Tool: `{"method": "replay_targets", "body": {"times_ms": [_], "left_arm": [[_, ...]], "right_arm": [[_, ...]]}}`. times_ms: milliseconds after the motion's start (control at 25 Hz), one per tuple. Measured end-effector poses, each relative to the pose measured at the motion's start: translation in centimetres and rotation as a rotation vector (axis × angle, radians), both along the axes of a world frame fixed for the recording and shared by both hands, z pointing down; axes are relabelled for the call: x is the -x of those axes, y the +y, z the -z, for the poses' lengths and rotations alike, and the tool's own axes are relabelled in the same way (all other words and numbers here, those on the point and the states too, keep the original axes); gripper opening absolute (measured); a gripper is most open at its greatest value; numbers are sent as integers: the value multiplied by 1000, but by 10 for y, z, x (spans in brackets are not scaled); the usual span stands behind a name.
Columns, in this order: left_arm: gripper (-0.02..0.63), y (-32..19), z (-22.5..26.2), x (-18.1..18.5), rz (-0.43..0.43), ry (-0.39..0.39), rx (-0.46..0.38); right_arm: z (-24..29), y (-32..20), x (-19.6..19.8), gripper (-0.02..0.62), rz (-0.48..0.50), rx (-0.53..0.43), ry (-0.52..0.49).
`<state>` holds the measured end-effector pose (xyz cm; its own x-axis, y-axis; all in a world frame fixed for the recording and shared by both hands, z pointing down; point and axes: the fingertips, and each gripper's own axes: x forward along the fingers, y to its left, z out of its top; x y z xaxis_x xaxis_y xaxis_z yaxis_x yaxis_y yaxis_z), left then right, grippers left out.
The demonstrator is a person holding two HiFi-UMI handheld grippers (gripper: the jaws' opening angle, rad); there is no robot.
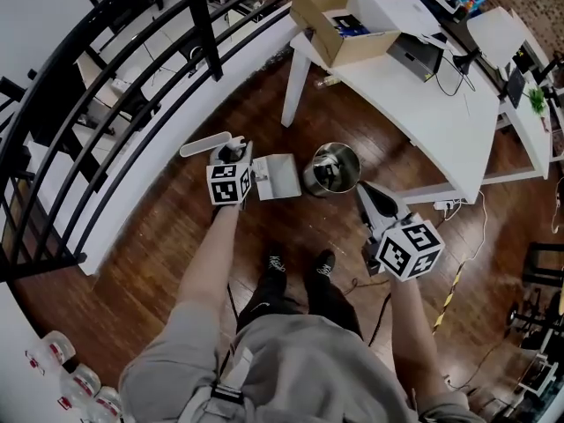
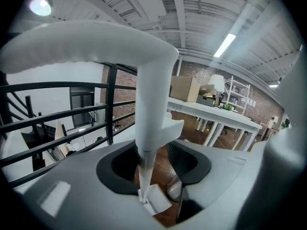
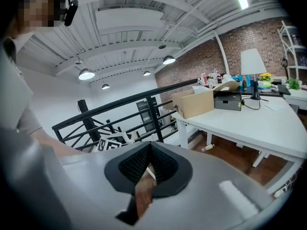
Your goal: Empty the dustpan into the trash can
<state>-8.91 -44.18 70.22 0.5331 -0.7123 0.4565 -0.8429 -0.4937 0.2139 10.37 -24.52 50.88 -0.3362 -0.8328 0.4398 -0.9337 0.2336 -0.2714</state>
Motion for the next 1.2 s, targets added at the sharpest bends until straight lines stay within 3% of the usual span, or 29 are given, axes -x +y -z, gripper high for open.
{"method": "replay_targets", "body": {"times_ms": [160, 440, 680, 880, 1080, 1200], "left_arm": [[175, 0, -2, 15, 40, -14, -5], [304, 12, -14, 31, 128, -9, 50], [307, 53, -12, 29, 196, -31, 119], [184, 105, 27, -20, 106, 27, 122], [36, 127, 95, -80, -60, 63, 55], [6, 132, 144, -108, -130, 104, 28]], "right_arm": [[0, 1, -3, 0, 40, 7, 4], [6, 1, -9, 0, 99, 3, 10], [4, -4, -26, 0, 94, -13, 1], [33, -13, -40, 0, 73, -111, -73], [55, -14, -46, 0, 88, -159, -72], [69, -16, -47, 0, 91, -188, -57]]}}
